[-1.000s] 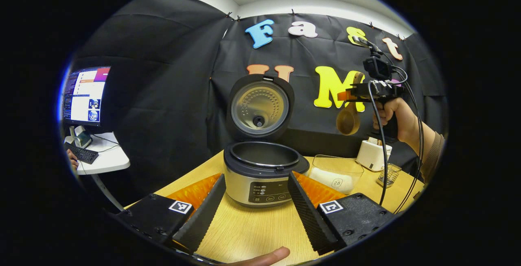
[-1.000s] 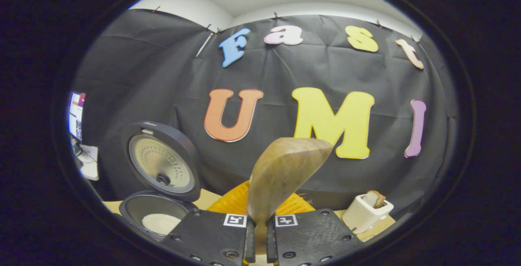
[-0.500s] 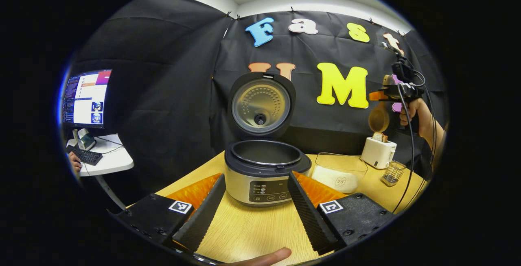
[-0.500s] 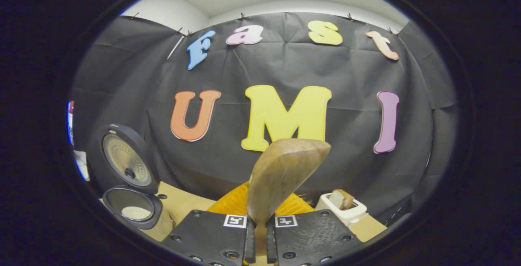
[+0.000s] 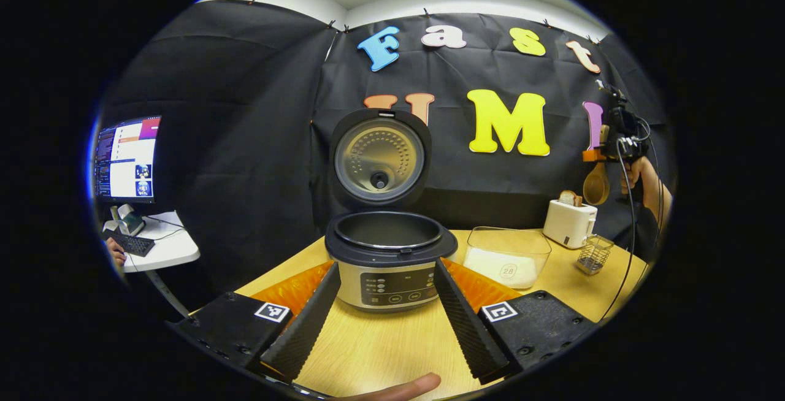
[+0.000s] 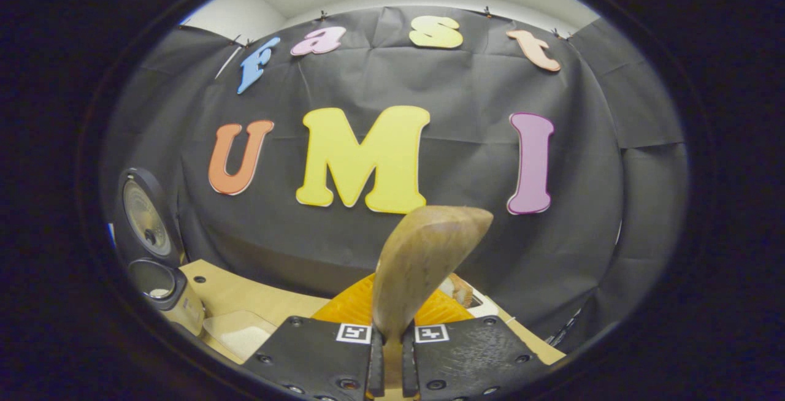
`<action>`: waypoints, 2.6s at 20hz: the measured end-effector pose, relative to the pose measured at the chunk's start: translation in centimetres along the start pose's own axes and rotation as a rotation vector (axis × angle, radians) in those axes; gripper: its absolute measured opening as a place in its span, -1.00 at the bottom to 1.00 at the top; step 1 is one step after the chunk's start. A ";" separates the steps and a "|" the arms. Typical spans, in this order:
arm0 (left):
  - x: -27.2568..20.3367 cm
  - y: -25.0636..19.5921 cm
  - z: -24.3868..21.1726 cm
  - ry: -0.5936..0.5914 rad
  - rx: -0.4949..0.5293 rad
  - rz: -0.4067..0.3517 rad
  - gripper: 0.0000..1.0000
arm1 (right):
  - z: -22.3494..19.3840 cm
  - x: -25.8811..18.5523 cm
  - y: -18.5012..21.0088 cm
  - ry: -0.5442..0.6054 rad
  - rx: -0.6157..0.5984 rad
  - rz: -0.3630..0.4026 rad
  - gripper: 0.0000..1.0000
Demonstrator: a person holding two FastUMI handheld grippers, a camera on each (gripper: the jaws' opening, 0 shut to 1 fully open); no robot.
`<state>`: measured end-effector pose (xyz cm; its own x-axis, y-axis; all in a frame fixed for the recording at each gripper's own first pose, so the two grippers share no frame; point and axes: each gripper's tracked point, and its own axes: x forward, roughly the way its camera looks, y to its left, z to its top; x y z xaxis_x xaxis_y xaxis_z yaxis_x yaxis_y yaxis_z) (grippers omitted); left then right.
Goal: Close the left gripper, press the button to open the rice cooker; take a wooden spoon from the chopstick holder with the right hand, scoop a spoonful of rice and pour it into the rice cooker, then put the wooden spoon back into the chopstick holder.
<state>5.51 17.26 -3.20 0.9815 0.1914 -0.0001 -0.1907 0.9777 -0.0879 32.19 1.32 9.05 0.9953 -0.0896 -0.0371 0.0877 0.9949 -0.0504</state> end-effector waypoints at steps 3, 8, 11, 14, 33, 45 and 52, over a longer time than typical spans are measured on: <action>0.1 -1.3 -0.1 -0.002 -0.045 -0.033 0.95 | -2.6 1.3 -2.9 0.036 0.016 -0.018 -0.77; 0.4 -1.3 -0.2 0.000 -0.015 -0.015 0.95 | -9.5 3.1 -5.7 0.162 0.077 -0.004 -0.78; 0.2 -1.5 -0.1 -0.006 -0.004 -0.015 0.96 | -11.5 3.3 -7.5 0.180 0.065 -0.031 -0.78; 0.2 -1.7 -0.1 -0.007 -0.009 -0.017 0.95 | -12.5 2.7 -7.7 0.183 0.078 -0.025 -0.78; -0.9 -2.2 0.9 -0.024 -0.012 -0.040 0.95 | -13.4 1.0 -7.9 0.193 0.131 -0.020 0.14; -1.3 -2.9 2.8 -0.027 -0.037 -0.030 0.94 | -7.6 -5.7 -8.1 0.091 0.016 -0.047 0.96; 1.9 -3.2 6.7 0.009 -0.083 -0.053 0.95 | -6.6 -11.4 -7.9 0.076 -0.002 -0.013 0.91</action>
<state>7.88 15.13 3.74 0.9904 0.1381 -0.0020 -0.1364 0.9759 -0.1700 19.91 -5.81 3.26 0.9880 -0.1059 -0.1123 0.1005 0.9935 -0.0530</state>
